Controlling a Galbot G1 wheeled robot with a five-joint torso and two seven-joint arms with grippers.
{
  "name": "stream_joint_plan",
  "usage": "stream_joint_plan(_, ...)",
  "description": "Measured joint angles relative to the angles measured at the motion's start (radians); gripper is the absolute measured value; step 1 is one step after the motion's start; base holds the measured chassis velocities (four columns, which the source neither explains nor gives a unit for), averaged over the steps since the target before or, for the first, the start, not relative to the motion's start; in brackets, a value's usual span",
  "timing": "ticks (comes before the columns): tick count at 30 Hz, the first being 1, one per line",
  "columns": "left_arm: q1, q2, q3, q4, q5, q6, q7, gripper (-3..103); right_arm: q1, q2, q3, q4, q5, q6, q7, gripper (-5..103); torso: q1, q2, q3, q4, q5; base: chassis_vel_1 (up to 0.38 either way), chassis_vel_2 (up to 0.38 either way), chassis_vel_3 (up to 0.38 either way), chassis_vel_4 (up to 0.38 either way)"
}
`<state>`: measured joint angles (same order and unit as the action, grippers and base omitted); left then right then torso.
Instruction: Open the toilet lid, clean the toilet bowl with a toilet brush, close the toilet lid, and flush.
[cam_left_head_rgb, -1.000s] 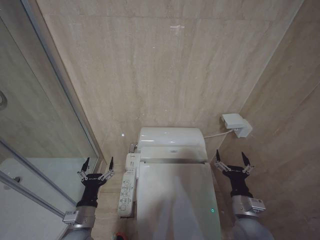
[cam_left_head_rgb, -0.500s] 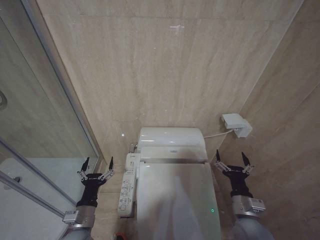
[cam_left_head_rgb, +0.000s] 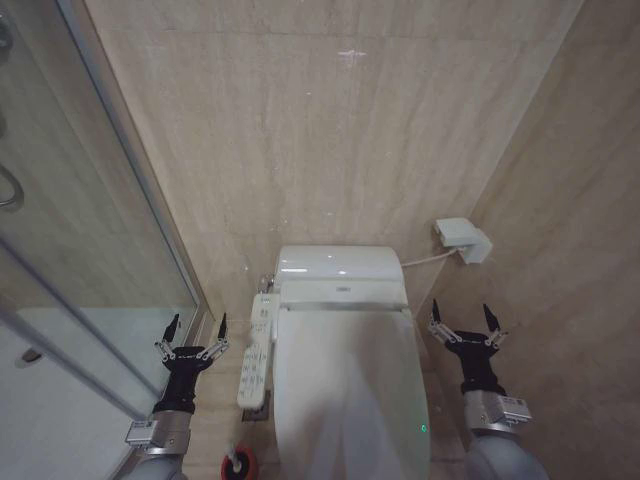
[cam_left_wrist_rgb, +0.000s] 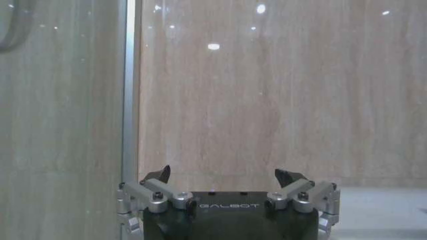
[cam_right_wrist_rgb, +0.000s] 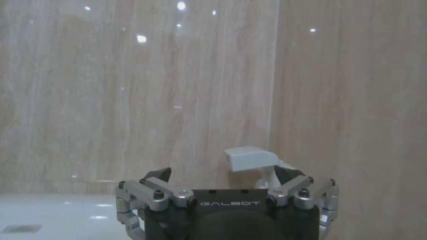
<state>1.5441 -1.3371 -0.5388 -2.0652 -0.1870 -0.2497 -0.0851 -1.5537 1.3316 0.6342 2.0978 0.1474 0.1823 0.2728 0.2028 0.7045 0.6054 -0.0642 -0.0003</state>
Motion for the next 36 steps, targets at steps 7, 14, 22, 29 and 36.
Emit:
stream_joint_plan(7,0.000,0.000,0.000,0.000,0.000,0.000,0.000,100,0.000,0.000,0.000,0.000,0.000,0.000,0.000,100,0.000,0.000,0.000,0.0004,0.0005,0.247,-0.262,-0.237,0.253)
stream_joint_plan(14,0.000,0.000,0.000,0.001,0.000,0.000,0.000,100,0.000,0.000,0.000,0.000,0.000,0.000,0.000,100,0.000,0.000,0.000,0.0003,0.0007,0.323,-0.302,-0.322,0.302)
stream_joint_plan(22,0.000,0.000,0.000,0.001,0.000,0.000,0.000,100,0.000,0.000,0.000,0.000,0.000,0.000,0.000,100,-0.001,0.000,0.000,0.0000,-0.0006,0.355,-0.364,-0.368,0.365)
stream_joint_plan(29,0.000,0.000,0.000,0.001,0.000,0.000,0.000,100,-0.001,0.000,0.000,0.000,0.000,0.000,0.000,100,-0.001,0.000,0.000,0.0003,-0.0003,0.190,-0.189,-0.210,0.232)
stream_joint_plan(36,-0.001,0.000,0.000,0.001,0.000,0.000,0.000,100,0.001,0.000,0.000,0.000,0.000,0.000,0.000,100,0.001,0.000,0.001,0.0005,0.0006,-0.036,0.023,0.039,-0.019)
